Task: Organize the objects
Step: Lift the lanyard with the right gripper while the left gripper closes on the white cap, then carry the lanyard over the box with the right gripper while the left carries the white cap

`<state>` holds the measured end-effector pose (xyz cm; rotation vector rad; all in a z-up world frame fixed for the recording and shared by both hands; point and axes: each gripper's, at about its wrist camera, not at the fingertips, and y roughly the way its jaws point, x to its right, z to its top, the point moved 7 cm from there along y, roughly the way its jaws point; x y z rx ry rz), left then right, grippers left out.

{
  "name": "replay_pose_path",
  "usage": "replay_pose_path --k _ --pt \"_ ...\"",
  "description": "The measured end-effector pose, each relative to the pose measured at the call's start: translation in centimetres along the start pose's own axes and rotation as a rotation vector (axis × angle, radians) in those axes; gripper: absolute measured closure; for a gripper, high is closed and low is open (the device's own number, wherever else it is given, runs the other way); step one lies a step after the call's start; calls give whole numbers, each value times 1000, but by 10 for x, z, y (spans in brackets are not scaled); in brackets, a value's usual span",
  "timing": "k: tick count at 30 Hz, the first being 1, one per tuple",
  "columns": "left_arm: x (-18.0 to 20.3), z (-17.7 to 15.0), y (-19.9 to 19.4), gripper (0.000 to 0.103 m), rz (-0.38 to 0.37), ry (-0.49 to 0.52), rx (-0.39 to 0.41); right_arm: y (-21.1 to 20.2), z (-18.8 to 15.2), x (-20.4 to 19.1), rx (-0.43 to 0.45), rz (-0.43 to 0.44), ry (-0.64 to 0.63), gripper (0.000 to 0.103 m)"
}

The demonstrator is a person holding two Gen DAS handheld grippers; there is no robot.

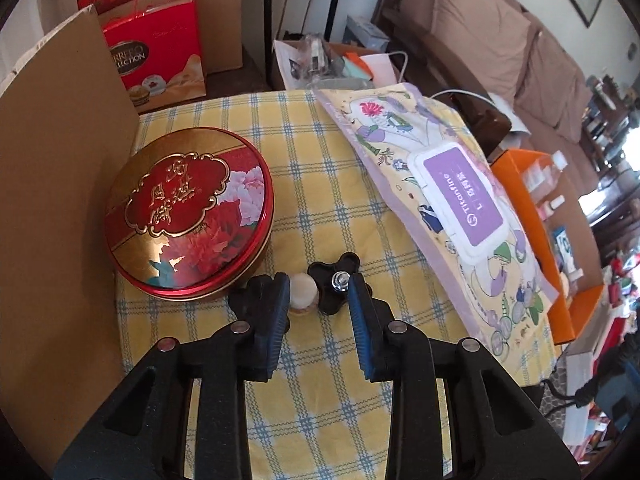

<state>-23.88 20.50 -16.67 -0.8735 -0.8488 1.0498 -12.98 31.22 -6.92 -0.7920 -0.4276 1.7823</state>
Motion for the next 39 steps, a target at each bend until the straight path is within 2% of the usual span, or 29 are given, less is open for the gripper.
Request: replay_pose_path --k 8,10,12,19,30,36,39 --pt "-3 1 13 74 21 -14 -16 -1 0 -3 2 7 -4 94" --pt "-3 2 12 77 22 -16 -10 -1 0 -3 3 6 -4 94" --pt "-3 3 10 87 27 -11 2 -1 0 -3 2 5 -3 94" --pt "0 3 -4 87 0 -2 25 -2 3 -5 6 5 -8 94" --pt "20 -2 -95 87 -113 61 149 -12 21 -24 29 23 -46 94" --pt "14 -3 -137 87 -158 67 186 -18 36 -49 49 35 -89 94" --pt "6 -3 -153 87 -155 65 206 -19 45 -65 57 50 -110 94"
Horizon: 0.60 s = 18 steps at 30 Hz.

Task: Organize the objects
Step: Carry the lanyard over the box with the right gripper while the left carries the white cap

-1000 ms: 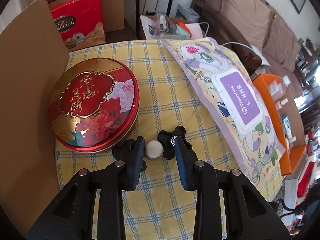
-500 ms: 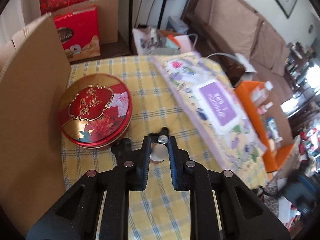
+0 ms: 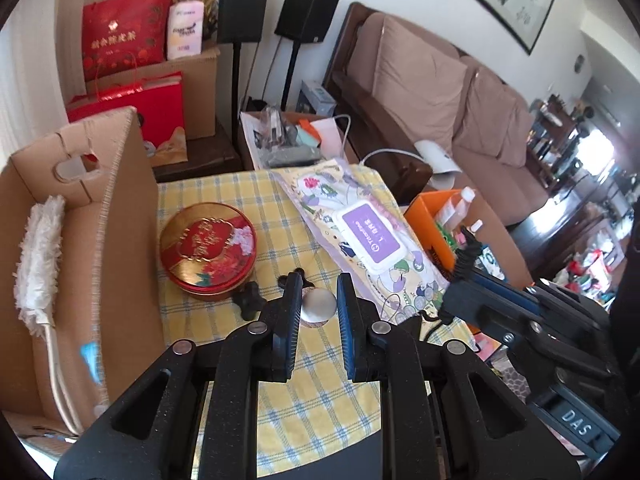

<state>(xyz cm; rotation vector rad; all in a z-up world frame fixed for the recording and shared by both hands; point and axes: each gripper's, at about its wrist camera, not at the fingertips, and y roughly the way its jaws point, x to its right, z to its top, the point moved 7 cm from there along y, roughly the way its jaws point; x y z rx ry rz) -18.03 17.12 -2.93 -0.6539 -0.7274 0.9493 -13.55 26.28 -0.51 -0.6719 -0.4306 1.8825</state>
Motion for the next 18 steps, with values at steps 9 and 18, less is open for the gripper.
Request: replay_pose_path --k 9,18 --pt "-36 -3 -47 87 14 -42 56 4 30 -56 30 68 -83 94" --pt "-97 -14 -82 87 66 -123 79 23 47 -128 24 170 -168 94"
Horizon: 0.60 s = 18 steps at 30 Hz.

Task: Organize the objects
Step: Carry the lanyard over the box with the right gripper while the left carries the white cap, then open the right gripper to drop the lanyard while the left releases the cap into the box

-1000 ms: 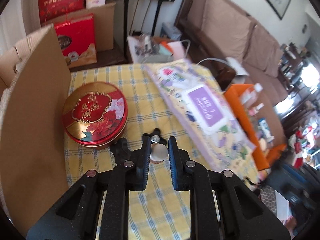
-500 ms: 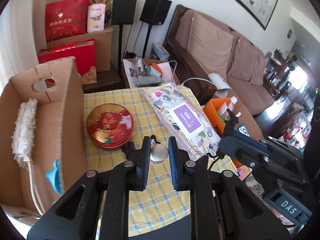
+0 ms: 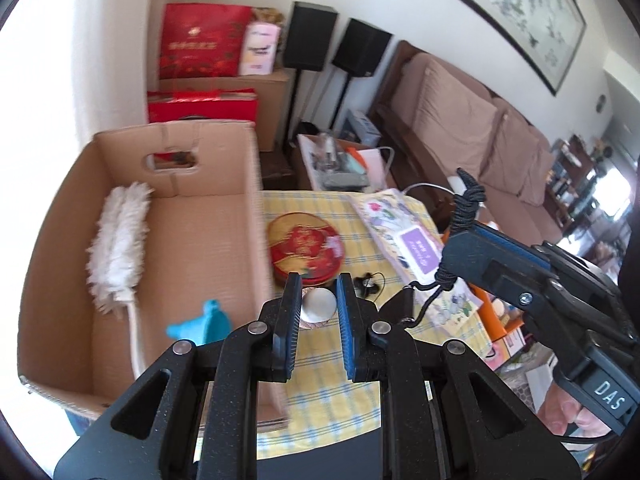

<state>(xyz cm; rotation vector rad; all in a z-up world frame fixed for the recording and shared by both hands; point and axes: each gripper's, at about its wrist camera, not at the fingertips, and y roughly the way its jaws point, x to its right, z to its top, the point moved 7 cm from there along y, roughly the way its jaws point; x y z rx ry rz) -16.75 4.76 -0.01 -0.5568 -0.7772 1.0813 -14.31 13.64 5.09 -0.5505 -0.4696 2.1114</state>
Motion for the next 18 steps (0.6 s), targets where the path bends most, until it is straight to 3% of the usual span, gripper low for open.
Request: replay_pose_path --k 10,18 --pt "-51 -8 -16 87 37 -67 10 36 5 -51 -42 93 -39 94" --pt "-79 -27 -9 87 69 -97 -13 68 -11 -61 -100 123 -31 94"
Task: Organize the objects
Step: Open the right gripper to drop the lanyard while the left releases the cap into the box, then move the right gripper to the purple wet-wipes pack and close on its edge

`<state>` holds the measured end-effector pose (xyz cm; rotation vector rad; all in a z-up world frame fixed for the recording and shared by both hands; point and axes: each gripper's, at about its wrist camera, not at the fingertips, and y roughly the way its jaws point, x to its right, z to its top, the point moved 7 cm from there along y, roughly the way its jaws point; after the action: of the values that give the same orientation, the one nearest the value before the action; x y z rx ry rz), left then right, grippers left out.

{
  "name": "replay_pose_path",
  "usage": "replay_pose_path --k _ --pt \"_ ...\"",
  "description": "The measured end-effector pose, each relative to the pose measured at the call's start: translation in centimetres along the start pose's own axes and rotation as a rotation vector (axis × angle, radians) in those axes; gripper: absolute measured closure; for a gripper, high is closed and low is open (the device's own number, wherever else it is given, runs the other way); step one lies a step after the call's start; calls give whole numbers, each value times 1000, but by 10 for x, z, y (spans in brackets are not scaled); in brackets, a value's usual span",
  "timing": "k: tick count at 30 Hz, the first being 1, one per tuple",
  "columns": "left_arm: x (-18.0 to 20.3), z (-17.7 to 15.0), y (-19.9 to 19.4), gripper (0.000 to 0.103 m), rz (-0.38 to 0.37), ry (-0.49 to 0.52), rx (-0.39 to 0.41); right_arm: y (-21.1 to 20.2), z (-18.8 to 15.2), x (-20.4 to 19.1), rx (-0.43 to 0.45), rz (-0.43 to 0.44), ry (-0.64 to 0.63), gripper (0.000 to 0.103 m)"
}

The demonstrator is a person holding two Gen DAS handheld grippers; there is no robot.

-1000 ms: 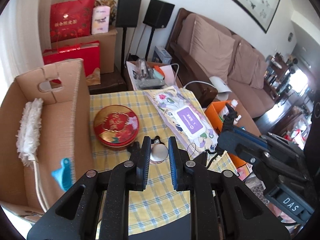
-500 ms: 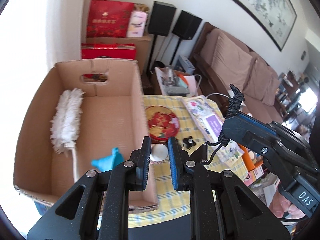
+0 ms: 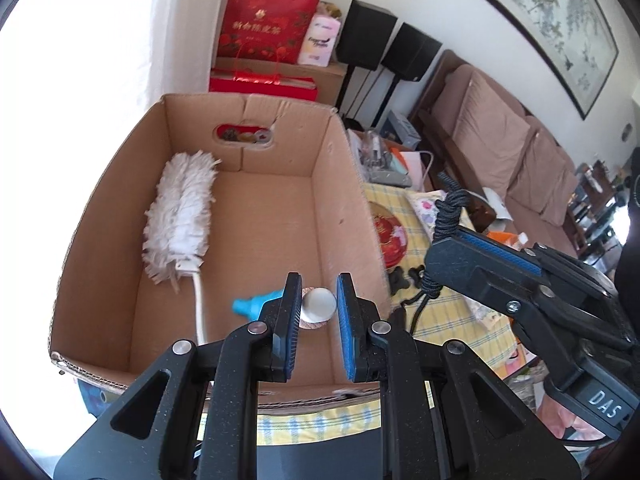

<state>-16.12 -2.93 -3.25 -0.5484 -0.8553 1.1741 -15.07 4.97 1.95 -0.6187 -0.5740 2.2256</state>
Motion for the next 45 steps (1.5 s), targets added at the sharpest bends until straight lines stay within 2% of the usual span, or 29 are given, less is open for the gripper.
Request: replay_pose_path --k 6,12,17,20,22,23,25,26,28,35,40,43,45 --pt "-10 -16 19 87 11 -15 -44 27 -22 11 -70 -14 18 93" --pt "-12 -26 31 85 19 -20 -85 43 -38 23 -125 -70 19 90" --pt "-13 -25 29 67 32 -29 -68 35 -36 21 -114 -112 -21 90" --pt "-14 -21 25 52 27 -42 -47 27 -34 21 -96 -119 -27 83" --pt "-14 -19 21 42 17 -55 -30 20 -33 23 -85 -122 -20 73" --pt "-14 -18 20 41 17 -58 -25 16 -33 24 -78 -130 -16 70" --pt "-12 -17 18 35 22 -57 -13 9 -33 29 -66 -144 -8 58" --pt "-10 -16 17 33 23 -56 -6 5 -33 32 -59 -154 -1 54" --pt "-7 -16 16 28 23 -55 3 -2 -33 39 -51 -169 14 36" --pt "9 -12 12 22 47 -15 35 -20 -39 66 -47 -217 57 23" --pt "21 -10 10 1 61 12 57 -32 -43 86 -43 -247 97 16" --pt "28 -10 12 0 78 35 61 -40 -45 95 -38 -286 98 14" --pt "33 -11 13 0 62 41 61 -44 -48 100 -41 -318 87 11"
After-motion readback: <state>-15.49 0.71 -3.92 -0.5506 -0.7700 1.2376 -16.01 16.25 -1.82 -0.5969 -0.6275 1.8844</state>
